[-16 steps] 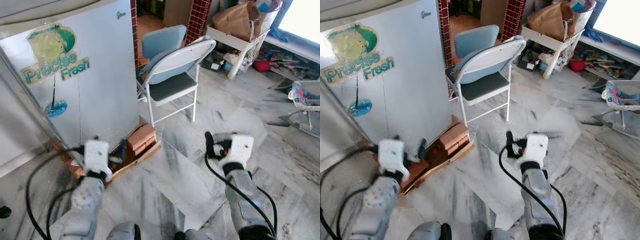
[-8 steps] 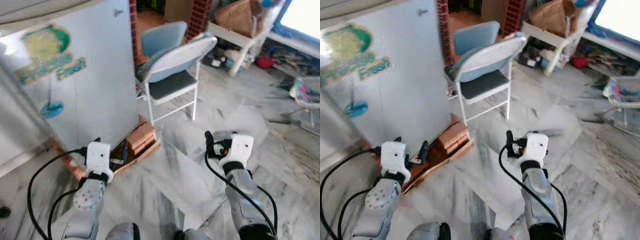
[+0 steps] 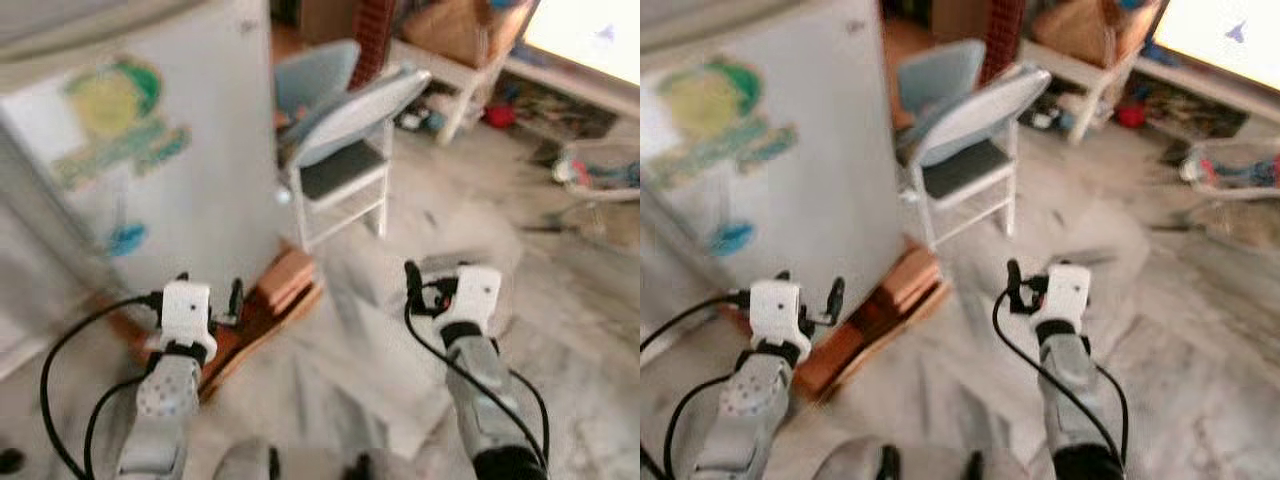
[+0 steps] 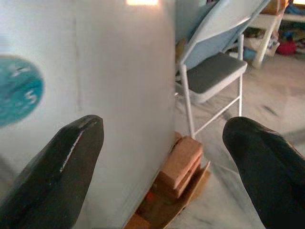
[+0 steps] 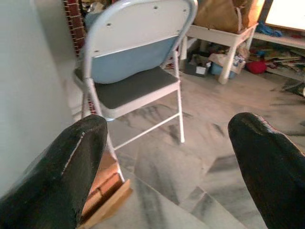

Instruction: Restocking fridge

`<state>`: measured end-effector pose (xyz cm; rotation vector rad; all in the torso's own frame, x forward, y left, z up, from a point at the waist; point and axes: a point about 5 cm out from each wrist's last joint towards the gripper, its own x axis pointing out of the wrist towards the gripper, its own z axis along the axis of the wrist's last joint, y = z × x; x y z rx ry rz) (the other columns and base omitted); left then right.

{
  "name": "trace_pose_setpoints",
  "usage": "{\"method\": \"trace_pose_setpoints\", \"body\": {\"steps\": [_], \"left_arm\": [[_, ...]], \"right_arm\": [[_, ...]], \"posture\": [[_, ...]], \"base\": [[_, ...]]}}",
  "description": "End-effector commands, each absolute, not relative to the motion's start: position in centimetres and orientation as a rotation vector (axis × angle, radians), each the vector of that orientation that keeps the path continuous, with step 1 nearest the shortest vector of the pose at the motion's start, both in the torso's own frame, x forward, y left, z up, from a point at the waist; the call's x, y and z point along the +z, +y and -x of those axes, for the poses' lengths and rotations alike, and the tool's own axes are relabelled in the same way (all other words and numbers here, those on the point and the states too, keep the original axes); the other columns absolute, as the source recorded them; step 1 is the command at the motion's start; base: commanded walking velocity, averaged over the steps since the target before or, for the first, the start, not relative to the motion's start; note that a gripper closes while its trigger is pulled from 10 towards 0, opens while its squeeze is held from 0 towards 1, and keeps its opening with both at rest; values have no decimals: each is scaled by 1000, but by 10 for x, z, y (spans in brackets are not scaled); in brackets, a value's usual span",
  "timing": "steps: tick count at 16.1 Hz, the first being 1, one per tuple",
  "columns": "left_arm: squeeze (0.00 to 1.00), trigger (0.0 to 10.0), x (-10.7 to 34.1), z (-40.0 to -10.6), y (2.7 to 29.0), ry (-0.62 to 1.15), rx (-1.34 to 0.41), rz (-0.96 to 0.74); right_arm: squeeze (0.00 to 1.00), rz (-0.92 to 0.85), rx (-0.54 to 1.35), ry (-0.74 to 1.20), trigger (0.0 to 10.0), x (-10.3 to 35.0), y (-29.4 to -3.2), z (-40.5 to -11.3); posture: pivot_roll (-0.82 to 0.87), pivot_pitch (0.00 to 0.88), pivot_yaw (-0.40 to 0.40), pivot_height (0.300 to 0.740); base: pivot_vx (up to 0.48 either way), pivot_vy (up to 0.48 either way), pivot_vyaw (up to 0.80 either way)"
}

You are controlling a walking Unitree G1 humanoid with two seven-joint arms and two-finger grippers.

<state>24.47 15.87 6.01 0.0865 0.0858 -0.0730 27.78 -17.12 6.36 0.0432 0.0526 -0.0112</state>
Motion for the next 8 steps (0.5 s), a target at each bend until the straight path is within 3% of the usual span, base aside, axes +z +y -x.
{"method": "trace_pose_setpoints", "body": {"steps": [1,6,8], "left_arm": [[0,10000,58,-242,151,103,-88,-87],[0,10000,60,-241,150,106,-96,-88],[0,10000,62,-240,150,93,-102,-84]], "right_arm": [[0,-30,-47,62,10000,62,-183,-275],[0,-27,-52,64,10000,61,-184,-275],[0,-26,-53,64,10000,61,-184,-275]], "posture": [[145,79,-40,740],[147,78,-39,740],[148,80,-39,740]], "base": [[0,472,0],[0,448,0],[0,0,0]]}}
